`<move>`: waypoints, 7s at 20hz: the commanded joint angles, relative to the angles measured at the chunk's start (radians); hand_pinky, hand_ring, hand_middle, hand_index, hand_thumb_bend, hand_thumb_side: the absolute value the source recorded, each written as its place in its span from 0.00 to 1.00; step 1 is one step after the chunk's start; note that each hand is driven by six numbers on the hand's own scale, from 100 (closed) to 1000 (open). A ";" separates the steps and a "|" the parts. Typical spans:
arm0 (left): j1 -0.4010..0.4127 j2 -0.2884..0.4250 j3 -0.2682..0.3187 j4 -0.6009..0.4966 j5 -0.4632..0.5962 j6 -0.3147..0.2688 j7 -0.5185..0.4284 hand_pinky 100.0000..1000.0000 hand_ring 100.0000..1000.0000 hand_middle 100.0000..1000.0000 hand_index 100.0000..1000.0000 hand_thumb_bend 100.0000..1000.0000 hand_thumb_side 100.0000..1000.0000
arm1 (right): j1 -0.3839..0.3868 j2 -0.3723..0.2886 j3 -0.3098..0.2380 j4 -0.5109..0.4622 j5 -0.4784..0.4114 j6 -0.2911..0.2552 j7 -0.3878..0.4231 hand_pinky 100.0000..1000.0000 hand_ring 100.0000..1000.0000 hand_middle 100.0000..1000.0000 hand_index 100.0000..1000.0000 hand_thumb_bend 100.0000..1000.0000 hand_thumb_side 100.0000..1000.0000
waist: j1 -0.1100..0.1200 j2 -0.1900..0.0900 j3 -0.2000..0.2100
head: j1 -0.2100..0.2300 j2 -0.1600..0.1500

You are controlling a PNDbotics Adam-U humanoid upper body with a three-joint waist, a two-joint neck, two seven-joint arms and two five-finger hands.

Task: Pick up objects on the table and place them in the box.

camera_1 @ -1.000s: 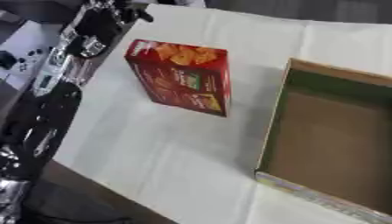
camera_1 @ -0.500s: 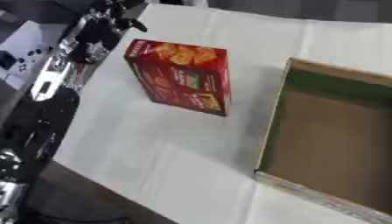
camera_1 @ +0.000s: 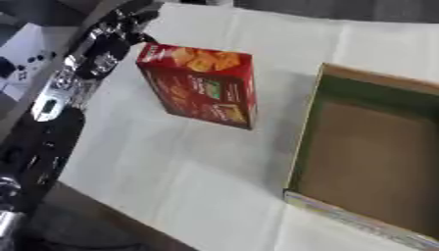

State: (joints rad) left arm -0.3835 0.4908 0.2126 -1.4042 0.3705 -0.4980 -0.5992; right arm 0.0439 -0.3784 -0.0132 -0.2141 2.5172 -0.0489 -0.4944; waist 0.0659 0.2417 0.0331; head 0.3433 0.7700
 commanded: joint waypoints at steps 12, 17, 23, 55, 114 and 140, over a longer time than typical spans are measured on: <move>0.024 0.011 -0.032 -0.049 -0.055 -0.203 -0.308 0.67 1.00 1.00 1.00 0.25 0.63 | 0.006 -0.027 -0.003 -0.003 0.005 -0.001 0.004 0.25 0.46 0.60 0.74 0.00 1.00 | 0.000 -0.007 -0.001 | -0.008 0.000; 0.035 0.010 -0.037 -0.067 -0.105 -0.230 -0.308 0.69 1.00 1.00 1.00 0.06 0.48 | 0.005 -0.027 -0.003 -0.003 0.006 -0.002 0.003 0.25 0.46 0.60 0.74 0.00 1.00 | 0.000 -0.006 -0.001 | -0.009 0.000; 0.043 0.008 -0.039 -0.073 -0.182 -0.255 -0.308 0.71 1.00 1.00 1.00 0.00 0.29 | 0.005 -0.026 -0.003 -0.004 0.008 -0.004 0.003 0.25 0.46 0.60 0.74 0.00 1.00 | -0.001 -0.007 -0.001 | -0.010 0.000; 0.033 0.005 -0.061 -0.046 -0.284 -0.306 -0.308 0.59 0.92 1.00 0.97 0.00 0.44 | -0.005 -0.039 -0.004 -0.027 0.022 -0.029 0.011 0.26 0.46 0.60 0.74 0.00 1.00 | 0.016 0.010 -0.025 | -0.021 0.000; -0.365 -0.194 -0.280 -0.247 0.007 0.011 -0.121 0.00 0.28 0.40 0.47 0.00 0.50 | -0.049 -0.031 0.007 -0.056 0.099 -0.160 0.029 0.26 0.48 0.61 0.74 0.00 1.00 | 0.016 -0.015 -0.100 | -0.062 0.000; -0.402 -0.303 -0.248 -0.194 -0.252 -0.242 -0.024 0.00 0.30 0.39 0.46 0.00 0.36 | -0.098 -0.019 0.029 -0.095 0.100 -0.244 0.063 0.27 0.49 0.62 0.74 0.00 1.00 | 0.030 0.014 -0.201 | -0.073 0.000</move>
State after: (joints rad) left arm -0.7731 0.1902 -0.0440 -1.5894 0.1275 -0.5992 -0.4984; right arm -0.0539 -0.3830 0.0123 -0.3065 2.6140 -0.2951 -0.4299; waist 0.1033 0.2680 -0.1657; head 0.2730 0.7700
